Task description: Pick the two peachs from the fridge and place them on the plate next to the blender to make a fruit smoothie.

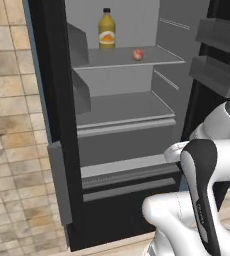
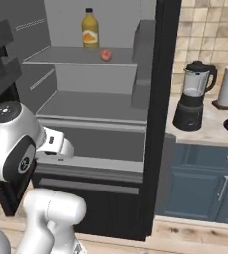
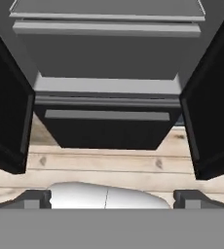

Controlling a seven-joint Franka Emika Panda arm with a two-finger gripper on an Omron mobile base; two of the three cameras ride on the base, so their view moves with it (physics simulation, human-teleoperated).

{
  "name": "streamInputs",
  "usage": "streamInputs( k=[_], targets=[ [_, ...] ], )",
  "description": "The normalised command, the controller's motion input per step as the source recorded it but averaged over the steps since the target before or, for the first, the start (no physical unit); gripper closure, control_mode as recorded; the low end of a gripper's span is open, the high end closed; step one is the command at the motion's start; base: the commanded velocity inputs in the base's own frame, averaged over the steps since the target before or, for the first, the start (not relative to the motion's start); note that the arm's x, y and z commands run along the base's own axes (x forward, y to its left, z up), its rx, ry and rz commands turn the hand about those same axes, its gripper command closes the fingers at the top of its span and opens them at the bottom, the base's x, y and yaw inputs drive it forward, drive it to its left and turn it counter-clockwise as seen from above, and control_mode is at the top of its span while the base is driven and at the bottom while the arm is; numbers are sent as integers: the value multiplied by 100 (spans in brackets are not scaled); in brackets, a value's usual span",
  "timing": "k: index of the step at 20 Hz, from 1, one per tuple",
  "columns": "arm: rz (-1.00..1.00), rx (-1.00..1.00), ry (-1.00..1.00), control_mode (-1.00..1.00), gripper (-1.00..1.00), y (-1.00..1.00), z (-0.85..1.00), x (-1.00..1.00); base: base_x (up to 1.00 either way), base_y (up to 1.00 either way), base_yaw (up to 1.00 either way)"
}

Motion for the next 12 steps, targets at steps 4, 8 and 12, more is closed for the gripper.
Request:
streamInputs(
  k=[4,8,12],
  targets=[
    [0,0,0,100,-100,0,0,0,91,16,0],
    [0,0,0,100,-100,0,0,0,76,21,0],
    [0,0,0,100,-100,0,0,0,71,6,0]
  ],
)
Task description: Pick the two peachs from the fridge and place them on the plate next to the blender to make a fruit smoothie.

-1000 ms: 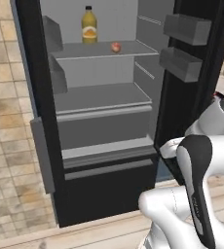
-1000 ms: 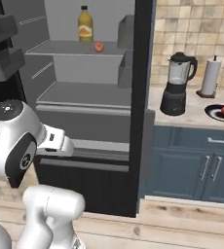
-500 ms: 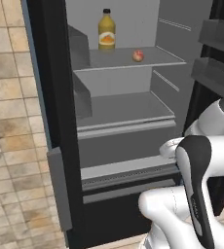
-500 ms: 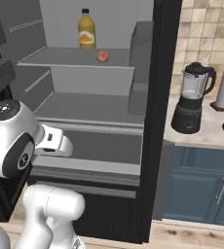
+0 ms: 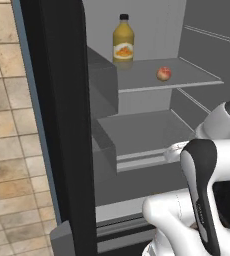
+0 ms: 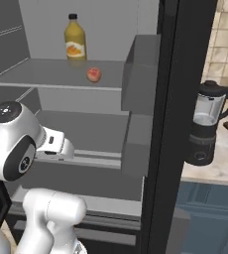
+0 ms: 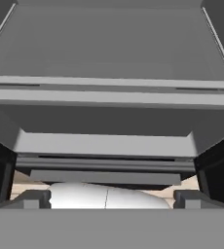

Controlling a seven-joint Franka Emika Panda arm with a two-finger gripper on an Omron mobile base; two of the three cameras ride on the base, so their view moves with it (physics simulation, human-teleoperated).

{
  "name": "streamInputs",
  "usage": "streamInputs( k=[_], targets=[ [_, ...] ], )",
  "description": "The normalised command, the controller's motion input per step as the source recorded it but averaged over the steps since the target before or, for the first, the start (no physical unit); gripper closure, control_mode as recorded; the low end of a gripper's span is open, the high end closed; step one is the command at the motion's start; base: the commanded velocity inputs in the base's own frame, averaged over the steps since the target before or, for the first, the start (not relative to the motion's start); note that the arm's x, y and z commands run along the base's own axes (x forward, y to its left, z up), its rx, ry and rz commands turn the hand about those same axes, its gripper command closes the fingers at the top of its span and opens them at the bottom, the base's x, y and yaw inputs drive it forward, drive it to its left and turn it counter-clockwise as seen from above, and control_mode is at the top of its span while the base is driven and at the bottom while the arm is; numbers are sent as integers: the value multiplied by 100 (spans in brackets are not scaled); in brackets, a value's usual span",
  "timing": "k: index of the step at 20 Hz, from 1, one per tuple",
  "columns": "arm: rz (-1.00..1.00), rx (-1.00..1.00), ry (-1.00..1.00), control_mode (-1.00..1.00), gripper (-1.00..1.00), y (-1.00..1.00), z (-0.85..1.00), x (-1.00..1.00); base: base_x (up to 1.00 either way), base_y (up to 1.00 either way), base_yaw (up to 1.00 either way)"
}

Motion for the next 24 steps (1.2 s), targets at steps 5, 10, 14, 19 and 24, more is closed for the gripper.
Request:
streamInputs(
  k=[5,10,14,19,24],
  targets=[
    [-3,0,-5,-100,-100,0,25,6,31,5,-1],
    [-7,0,-15,-100,-100,0,79,0,0,0,0],
    [-9,0,-18,-100,-100,0,93,-7,0,0,0],
    [-7,0,-14,-100,-100,0,99,0,0,0,0],
    [-3,0,-12,-100,-100,0,94,6,0,0,0]
  ],
)
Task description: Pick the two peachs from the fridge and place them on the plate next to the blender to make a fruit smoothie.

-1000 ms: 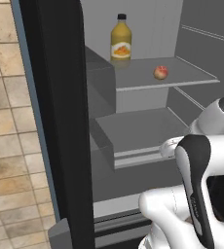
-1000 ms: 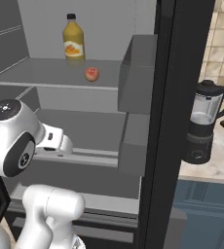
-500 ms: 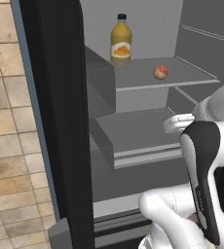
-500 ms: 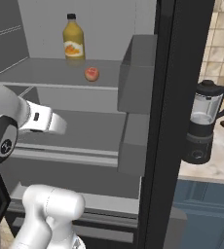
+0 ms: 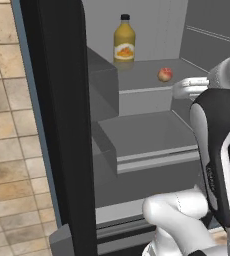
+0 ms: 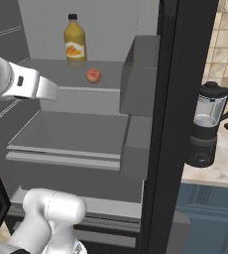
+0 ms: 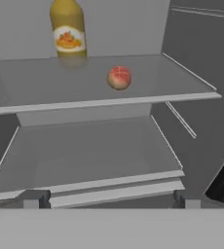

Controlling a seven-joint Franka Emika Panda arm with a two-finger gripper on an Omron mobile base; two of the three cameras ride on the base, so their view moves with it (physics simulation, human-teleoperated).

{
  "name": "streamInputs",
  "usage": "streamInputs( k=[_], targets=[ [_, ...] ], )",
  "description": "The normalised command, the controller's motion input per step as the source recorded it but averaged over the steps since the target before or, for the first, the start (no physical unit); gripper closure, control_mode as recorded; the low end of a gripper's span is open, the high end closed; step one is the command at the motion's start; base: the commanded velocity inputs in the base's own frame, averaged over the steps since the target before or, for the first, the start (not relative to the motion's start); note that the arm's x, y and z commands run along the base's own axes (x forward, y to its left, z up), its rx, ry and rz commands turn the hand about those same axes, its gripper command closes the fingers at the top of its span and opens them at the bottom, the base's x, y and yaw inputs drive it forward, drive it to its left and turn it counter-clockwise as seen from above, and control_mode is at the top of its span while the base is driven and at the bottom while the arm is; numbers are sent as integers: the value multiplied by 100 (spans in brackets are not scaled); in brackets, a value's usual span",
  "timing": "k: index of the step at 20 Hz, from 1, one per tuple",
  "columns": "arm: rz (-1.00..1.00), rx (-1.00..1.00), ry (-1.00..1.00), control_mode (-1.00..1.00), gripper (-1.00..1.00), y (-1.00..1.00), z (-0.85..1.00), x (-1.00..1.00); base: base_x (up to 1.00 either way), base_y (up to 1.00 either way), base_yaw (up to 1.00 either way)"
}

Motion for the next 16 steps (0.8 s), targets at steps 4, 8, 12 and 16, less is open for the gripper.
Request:
streamInputs(
  k=[4,8,12,16],
  targets=[
    [0,0,-3,-100,-100,-4,17,87,0,0,0],
    [-1,0,0,-100,-100,-13,-11,100,0,0,0],
    [0,0,0,-100,-100,-21,-29,100,0,0,0],
    [0,0,9,-100,-100,-31,-27,100,0,0,0]
  ],
)
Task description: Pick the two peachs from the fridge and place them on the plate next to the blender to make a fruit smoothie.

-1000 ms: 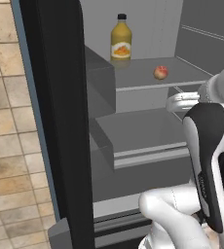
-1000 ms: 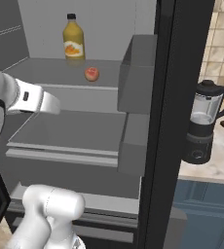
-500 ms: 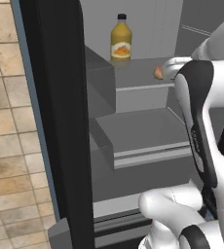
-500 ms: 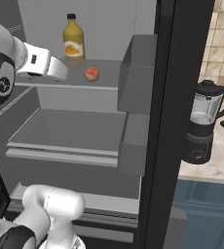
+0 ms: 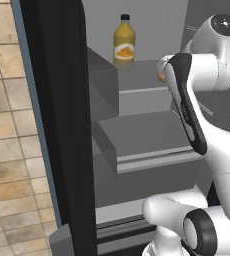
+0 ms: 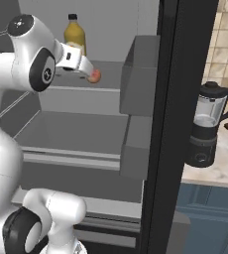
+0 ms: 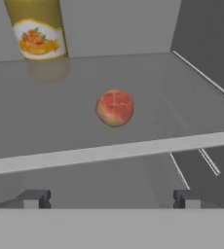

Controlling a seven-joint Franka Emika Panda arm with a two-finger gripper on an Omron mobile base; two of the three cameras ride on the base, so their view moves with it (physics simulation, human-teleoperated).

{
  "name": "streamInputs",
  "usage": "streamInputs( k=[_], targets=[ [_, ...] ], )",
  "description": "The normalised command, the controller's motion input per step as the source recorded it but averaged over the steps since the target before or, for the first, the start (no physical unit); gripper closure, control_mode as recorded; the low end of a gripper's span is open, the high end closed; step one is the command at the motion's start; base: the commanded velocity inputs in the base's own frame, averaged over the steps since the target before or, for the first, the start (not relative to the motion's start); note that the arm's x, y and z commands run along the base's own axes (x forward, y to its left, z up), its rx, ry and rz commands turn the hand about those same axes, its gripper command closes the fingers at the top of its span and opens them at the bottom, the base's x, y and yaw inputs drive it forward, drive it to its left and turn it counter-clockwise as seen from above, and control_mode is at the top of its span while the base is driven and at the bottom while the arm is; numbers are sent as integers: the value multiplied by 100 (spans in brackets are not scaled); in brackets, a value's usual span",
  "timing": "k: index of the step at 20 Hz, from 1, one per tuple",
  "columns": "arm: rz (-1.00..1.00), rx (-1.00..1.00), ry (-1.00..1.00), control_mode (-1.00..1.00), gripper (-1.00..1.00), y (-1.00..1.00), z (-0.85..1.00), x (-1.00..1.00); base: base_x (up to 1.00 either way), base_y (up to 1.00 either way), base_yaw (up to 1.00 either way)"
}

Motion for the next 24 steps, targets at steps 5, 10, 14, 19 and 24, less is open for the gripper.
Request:
streamInputs(
  k=[5,10,14,19,24],
  targets=[
    [0,0,16,-100,-100,-21,-36,97,0,0,0],
    [0,0,10,-100,-100,-2,-15,62,0,0,0],
    [0,0,2,-100,-100,0,-21,43,0,0,0],
    [0,0,0,-100,-100,0,-23,27,0,0,0],
    [0,0,0,-100,-100,0,-21,33,0,0,0]
  ],
)
